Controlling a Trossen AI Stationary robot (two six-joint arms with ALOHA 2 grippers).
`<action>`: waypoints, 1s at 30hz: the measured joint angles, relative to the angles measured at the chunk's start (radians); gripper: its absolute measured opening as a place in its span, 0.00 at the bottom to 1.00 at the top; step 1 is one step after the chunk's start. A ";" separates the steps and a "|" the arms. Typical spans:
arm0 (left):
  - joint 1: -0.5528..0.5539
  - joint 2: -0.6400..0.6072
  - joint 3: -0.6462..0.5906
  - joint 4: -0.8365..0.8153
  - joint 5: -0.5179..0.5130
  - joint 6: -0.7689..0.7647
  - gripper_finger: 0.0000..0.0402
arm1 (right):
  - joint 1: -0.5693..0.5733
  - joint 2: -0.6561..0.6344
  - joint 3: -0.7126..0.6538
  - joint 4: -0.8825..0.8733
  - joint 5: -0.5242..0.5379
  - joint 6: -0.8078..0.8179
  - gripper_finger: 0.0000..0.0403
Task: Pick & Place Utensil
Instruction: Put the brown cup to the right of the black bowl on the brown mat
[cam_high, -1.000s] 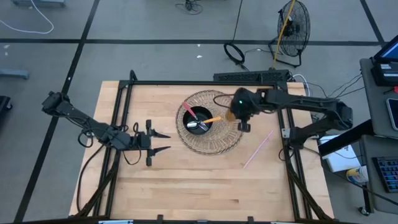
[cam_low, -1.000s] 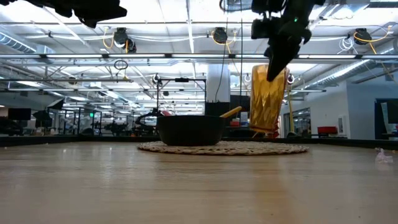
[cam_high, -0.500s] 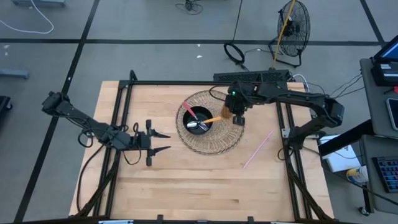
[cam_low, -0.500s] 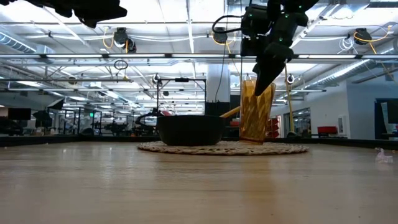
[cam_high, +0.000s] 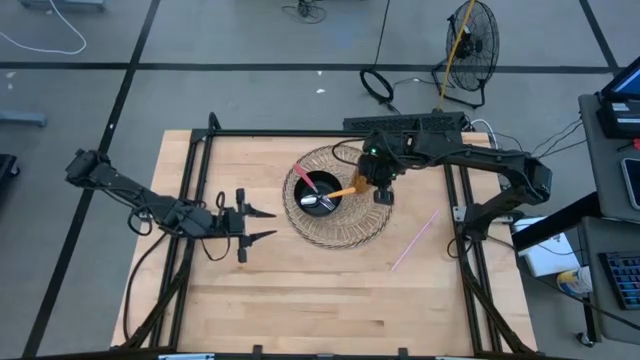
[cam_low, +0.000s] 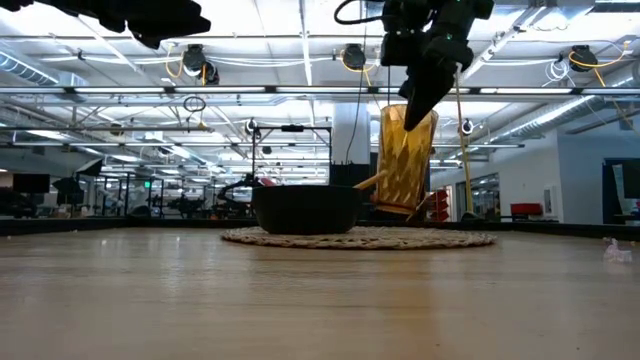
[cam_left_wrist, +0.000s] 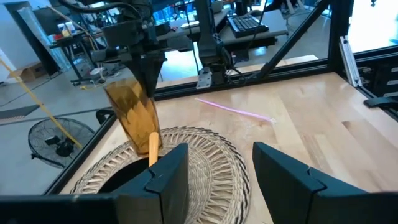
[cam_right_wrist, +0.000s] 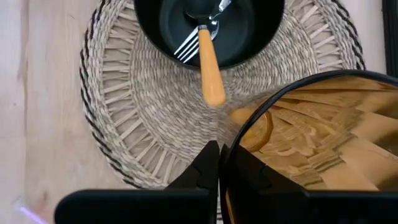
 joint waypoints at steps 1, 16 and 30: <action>0.002 0.000 0.000 0.000 0.005 -0.001 0.46 | 0.002 0.000 0.004 -0.009 0.000 0.004 0.02; 0.001 0.000 0.000 0.000 0.014 -0.019 0.46 | -0.020 0.147 0.065 -0.080 -0.043 -0.003 0.02; 0.001 0.000 0.000 -0.003 0.026 -0.017 0.46 | -0.010 0.150 0.098 -0.103 -0.048 0.026 0.02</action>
